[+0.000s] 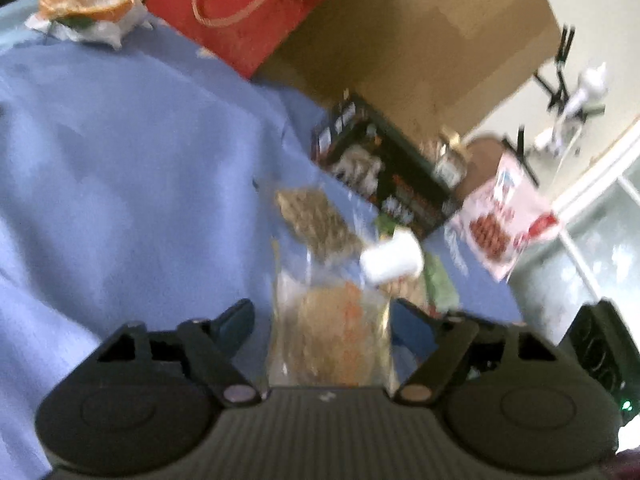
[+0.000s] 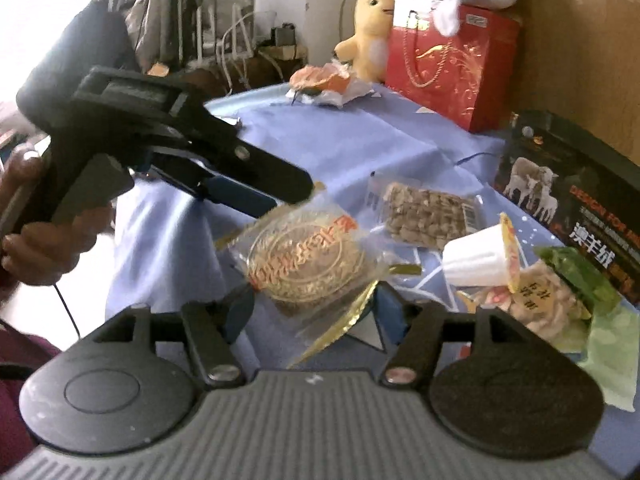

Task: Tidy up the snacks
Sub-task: 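Carry the cookie bag into the black box and open the left tool, then move the left tool back to the pile toward the nut bag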

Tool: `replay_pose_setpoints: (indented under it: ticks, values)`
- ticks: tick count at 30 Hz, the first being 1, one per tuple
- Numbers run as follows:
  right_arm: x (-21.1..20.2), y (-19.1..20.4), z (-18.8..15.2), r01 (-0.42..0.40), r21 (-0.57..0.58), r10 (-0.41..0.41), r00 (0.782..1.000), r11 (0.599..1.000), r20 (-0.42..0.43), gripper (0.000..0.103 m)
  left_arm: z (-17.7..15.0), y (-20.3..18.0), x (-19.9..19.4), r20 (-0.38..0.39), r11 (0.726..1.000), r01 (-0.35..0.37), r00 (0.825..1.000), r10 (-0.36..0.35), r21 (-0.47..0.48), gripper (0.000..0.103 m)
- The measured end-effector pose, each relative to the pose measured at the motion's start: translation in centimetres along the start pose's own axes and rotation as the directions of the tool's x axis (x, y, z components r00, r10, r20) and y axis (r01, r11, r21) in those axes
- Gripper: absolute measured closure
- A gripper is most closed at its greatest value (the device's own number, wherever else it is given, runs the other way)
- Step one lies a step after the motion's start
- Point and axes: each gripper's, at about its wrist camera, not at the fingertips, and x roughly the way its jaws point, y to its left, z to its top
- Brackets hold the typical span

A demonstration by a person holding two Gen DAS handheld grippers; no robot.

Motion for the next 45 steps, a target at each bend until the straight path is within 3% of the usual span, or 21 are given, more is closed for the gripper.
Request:
replay_pose_setpoints:
  ticks: [3, 7, 12, 16, 21, 26, 31, 32, 34, 39, 43, 45]
  values:
    - [0.4, 0.5, -0.2, 0.032, -0.035, -0.032, 0.999, 0.999, 0.005, 0.046, -0.5, -0.8, 0.2, -0.010, 0.999, -0.008, 1.000, 0.008, 0.054, 0.045]
    - [-1.0, 0.2, 0.5, 0.057, -0.043, -0.054, 0.996, 0.997, 0.070, 0.047, 0.4, -1.9, -0.6, 0.019, 0.997, 0.023, 1.000, -0.024, 0.071, 0.045]
    - [-3.4, -1.5, 2.0, 0.140, -0.033, -0.131, 0.972, 0.990, 0.194, 0.047, 4.1, -4.2, -1.1, 0.078, 0.988, 0.108, 0.990, -0.117, 0.111, 0.045]
    - [-4.3, -5.1, 3.6, 0.203, 0.049, -0.209, 0.946, 0.978, 0.247, 0.047, 8.0, -7.4, 1.3, 0.091, 0.980, 0.121, 0.986, -0.137, 0.160, 0.044]
    - [-4.9, -10.1, 5.1, 0.289, 0.139, -0.316, 0.918, 0.947, 0.241, 0.047, 12.1, -11.1, 6.5, 0.079, 0.966, 0.134, 0.985, -0.155, 0.221, 0.044]
    - [-4.4, -15.8, 5.6, 0.343, 0.226, -0.387, 0.902, 0.912, 0.192, 0.047, 15.1, -12.3, 12.7, 0.031, 0.966, 0.151, 0.986, -0.161, 0.212, 0.044]
    - [-3.6, -19.5, 5.7, 0.426, 0.315, -0.488, 0.859, 0.848, 0.152, 0.043, 15.9, -11.8, 17.6, -0.003, 0.979, 0.119, 0.993, -0.120, 0.164, 0.041]
    - [-3.6, -20.0, 5.5, 0.444, 0.337, -0.512, 0.846, 0.830, 0.148, 0.042, 15.8, -11.7, 18.1, -0.011, 0.981, 0.113, 0.994, -0.113, 0.158, 0.041]
    - [-4.4, -20.5, 4.7, 0.443, 0.384, -0.526, 0.839, 0.810, 0.142, 0.041, 15.5, -11.7, 17.6, -0.007, 0.978, 0.129, 0.992, -0.129, 0.167, 0.036]
    - [-7.2, -19.1, 2.1, 0.354, 0.487, -0.488, 0.855, 0.798, 0.178, 0.041, 14.1, -10.8, 13.2, 0.019, 0.962, 0.203, 0.978, -0.210, 0.180, 0.033]
    - [-7.7, -17.2, 0.2, 0.145, 0.518, -0.298, 0.928, 0.843, 0.226, 0.041, 11.7, -8.7, 9.8, 0.018, 0.966, 0.207, 0.977, -0.212, 0.153, 0.030]
    - [-7.3, -15.4, -0.4, 0.059, 0.504, -0.206, 0.948, 0.862, 0.242, 0.041, 10.1, -7.1, 8.6, 0.008, 0.974, 0.195, 0.980, -0.198, 0.115, 0.030]
